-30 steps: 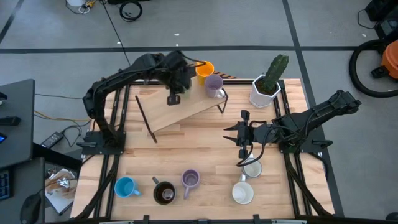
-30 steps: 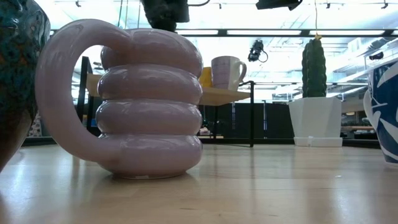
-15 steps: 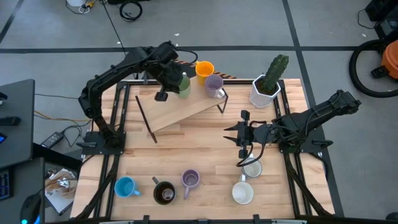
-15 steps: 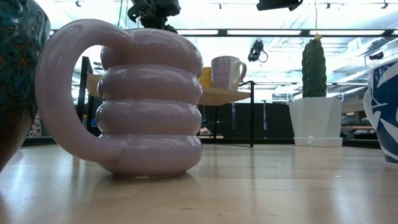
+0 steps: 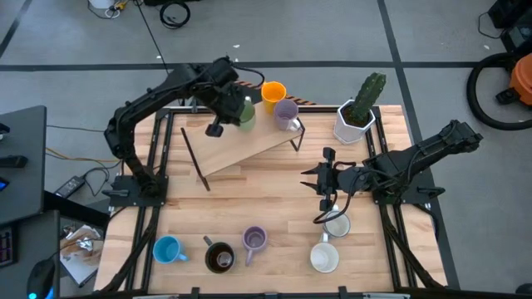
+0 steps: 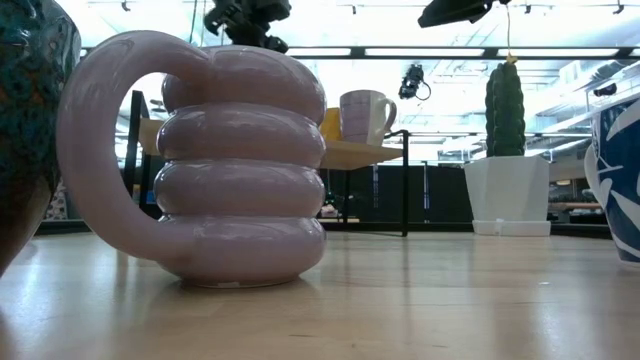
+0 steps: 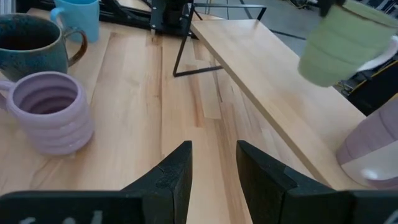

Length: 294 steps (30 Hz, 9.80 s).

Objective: Place coffee mugs
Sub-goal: Put the green mug on the shelf, then put the blue white patterned mug on the shelf

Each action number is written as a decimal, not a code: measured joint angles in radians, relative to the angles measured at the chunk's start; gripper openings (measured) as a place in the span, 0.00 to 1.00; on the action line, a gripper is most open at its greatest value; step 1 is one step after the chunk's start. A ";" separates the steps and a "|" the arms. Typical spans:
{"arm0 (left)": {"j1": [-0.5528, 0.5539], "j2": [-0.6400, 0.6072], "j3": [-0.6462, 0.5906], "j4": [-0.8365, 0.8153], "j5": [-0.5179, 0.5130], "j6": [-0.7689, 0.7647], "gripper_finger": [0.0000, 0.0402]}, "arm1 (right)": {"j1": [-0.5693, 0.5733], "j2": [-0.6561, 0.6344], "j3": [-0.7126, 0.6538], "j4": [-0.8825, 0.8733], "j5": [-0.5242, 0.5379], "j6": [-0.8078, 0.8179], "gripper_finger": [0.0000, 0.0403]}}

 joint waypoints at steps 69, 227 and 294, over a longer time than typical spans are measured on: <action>0.065 0.104 0.000 0.155 -0.038 -0.054 0.11 | 0.000 0.000 0.000 0.069 -0.001 -0.036 0.32; -0.786 -0.324 -0.672 0.459 -0.699 -0.760 0.29 | -0.026 0.532 0.543 -0.792 -0.440 0.374 0.07; -0.692 -0.770 -0.672 0.235 -0.741 -0.978 0.29 | -0.516 0.981 1.406 -0.902 -0.454 -0.564 0.11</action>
